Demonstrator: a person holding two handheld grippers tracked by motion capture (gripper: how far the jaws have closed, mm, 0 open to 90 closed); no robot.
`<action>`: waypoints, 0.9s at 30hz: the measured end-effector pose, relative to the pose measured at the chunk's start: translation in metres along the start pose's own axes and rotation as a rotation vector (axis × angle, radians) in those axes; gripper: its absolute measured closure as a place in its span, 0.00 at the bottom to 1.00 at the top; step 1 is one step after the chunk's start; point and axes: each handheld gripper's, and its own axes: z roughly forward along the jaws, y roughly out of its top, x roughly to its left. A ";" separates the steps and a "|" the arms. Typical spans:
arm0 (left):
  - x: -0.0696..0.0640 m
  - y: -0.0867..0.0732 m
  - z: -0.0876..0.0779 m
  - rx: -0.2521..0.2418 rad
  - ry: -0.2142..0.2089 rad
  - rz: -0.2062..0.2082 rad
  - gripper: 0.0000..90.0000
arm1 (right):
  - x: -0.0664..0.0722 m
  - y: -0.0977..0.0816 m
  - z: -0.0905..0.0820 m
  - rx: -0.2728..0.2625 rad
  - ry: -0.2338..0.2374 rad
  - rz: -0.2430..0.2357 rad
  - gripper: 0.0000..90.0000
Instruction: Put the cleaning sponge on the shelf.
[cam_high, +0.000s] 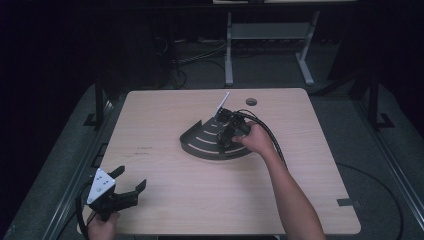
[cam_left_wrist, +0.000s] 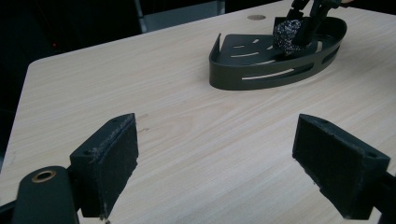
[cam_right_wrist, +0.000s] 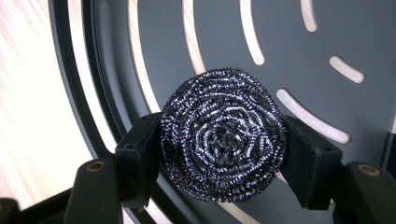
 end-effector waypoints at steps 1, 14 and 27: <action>0.000 0.000 0.000 0.000 0.000 -0.001 0.15 | 0.000 0.000 0.001 0.002 -0.002 0.002 0.38; 0.001 -0.001 0.000 -0.003 0.002 -0.006 0.15 | -0.001 0.001 0.013 0.031 0.000 0.011 0.38; 0.001 -0.001 0.000 0.000 0.002 -0.008 0.15 | -0.005 -0.006 0.015 0.010 0.019 0.045 0.37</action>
